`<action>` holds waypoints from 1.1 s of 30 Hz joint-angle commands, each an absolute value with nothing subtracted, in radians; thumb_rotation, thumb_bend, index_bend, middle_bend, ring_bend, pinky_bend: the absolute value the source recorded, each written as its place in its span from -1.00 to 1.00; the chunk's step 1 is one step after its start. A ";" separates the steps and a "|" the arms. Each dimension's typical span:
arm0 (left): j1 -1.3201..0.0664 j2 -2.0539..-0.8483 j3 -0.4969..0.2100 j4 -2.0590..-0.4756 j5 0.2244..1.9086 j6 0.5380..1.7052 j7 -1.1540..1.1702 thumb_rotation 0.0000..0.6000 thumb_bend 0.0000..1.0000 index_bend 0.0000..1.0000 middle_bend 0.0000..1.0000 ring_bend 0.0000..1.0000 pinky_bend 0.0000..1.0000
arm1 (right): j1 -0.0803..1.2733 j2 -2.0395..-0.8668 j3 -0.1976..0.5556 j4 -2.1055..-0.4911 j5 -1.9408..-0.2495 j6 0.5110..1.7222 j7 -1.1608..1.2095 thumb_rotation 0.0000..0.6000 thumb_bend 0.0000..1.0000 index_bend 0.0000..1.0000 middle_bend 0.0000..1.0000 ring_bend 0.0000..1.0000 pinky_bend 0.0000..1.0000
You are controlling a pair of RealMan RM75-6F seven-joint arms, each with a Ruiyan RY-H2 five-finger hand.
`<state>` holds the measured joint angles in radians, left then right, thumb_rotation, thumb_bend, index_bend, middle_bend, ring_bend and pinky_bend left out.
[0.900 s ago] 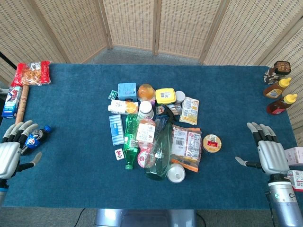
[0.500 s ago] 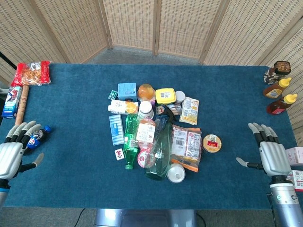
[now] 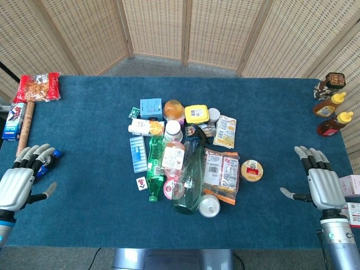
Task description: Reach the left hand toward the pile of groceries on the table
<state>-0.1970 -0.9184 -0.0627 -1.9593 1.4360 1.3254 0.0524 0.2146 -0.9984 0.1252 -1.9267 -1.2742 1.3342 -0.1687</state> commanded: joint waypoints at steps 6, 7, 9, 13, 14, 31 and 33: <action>-0.291 -0.905 -0.083 -1.982 1.437 1.202 0.082 1.00 -0.24 -0.89 -1.00 -1.00 -1.00 | 0.208 -0.998 0.122 -1.926 -1.280 1.340 -0.158 0.64 -0.93 -1.00 -0.94 -1.00 -1.00; -0.306 -0.905 -0.087 -1.985 1.434 1.182 0.083 1.00 -0.25 -0.94 -1.00 -1.00 -1.00 | 0.207 -0.998 0.122 -1.927 -1.281 1.341 -0.156 0.63 -0.93 -1.00 -0.93 -1.00 -1.00; -0.344 -0.910 -0.100 -1.990 1.421 1.133 0.083 1.00 -0.25 -0.99 -1.00 -1.00 -1.00 | 0.204 -0.994 0.122 -1.930 -1.283 1.344 -0.153 0.64 -0.93 -1.00 -0.93 -1.00 -1.00; -0.422 -0.941 -0.126 -1.988 1.377 1.037 0.094 1.00 -0.33 -1.00 -1.00 -1.00 -1.00 | 0.196 -0.991 0.120 -1.931 -1.286 1.354 -0.148 0.64 -0.93 -1.00 -0.93 -1.00 -1.00; -0.441 -0.951 -0.132 -1.987 1.364 1.015 0.103 1.00 -0.36 -1.00 -1.00 -1.00 -1.00 | 0.194 -0.989 0.119 -1.932 -1.286 1.356 -0.147 0.64 -0.93 -1.00 -0.93 -1.00 -1.00; -0.751 -1.245 -0.215 -1.880 1.025 0.842 0.361 1.00 -0.67 -1.00 -1.00 -1.00 -1.00 | 0.166 -0.971 0.112 -1.940 -1.291 1.376 -0.122 0.64 -0.93 -1.00 -0.93 -1.00 -1.00; -0.779 -1.277 -0.222 -1.861 0.990 0.839 0.372 1.00 -0.67 -1.00 -1.00 -1.00 -1.00 | 0.161 -0.967 0.112 -1.938 -1.294 1.380 -0.115 0.64 -0.93 -1.00 -0.93 -1.00 -1.00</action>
